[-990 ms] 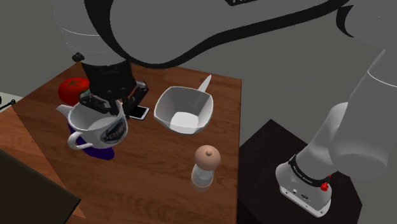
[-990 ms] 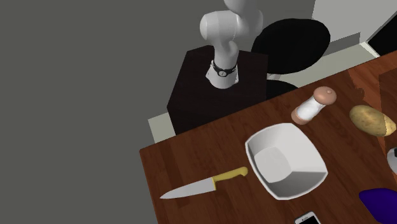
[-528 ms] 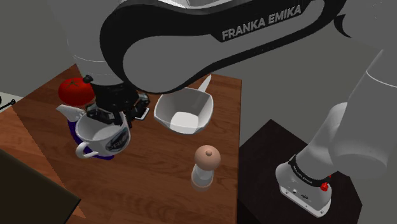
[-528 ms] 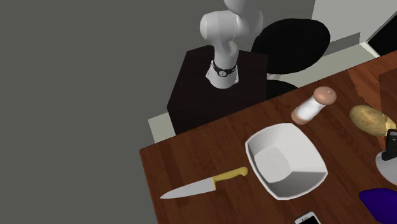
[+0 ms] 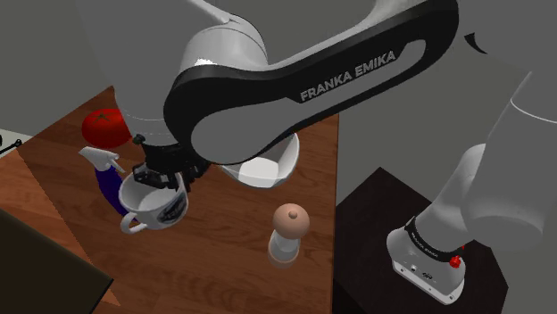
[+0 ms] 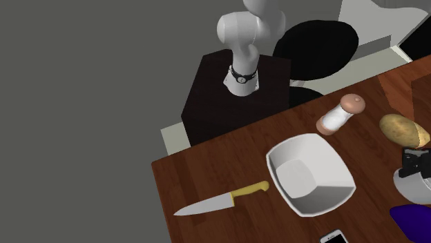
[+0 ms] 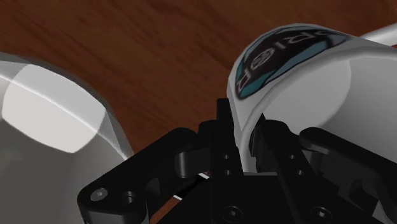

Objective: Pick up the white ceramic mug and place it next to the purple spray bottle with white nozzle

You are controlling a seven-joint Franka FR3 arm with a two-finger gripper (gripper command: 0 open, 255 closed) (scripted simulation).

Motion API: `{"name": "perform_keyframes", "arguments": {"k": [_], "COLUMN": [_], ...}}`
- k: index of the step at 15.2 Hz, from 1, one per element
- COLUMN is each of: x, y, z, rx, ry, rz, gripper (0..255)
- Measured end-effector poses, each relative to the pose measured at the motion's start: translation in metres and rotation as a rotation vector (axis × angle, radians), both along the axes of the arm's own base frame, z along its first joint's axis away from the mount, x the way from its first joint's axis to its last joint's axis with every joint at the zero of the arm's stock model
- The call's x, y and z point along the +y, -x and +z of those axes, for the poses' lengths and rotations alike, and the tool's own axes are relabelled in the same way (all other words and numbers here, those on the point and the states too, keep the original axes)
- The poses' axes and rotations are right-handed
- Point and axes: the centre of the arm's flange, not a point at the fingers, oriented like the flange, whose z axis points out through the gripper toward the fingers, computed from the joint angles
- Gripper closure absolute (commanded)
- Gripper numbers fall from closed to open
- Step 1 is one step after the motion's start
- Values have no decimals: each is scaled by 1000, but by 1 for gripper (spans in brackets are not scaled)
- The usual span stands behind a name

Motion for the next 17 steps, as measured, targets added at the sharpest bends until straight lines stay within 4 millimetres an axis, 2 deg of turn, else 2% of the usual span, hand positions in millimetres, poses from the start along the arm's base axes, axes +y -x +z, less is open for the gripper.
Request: {"name": "perform_keyframes", "arguments": {"k": [17], "x": [6], "y": [6], "z": [-77], "rx": [-17], "ry": [-18], "rz": [15], "gripper": [255]}}
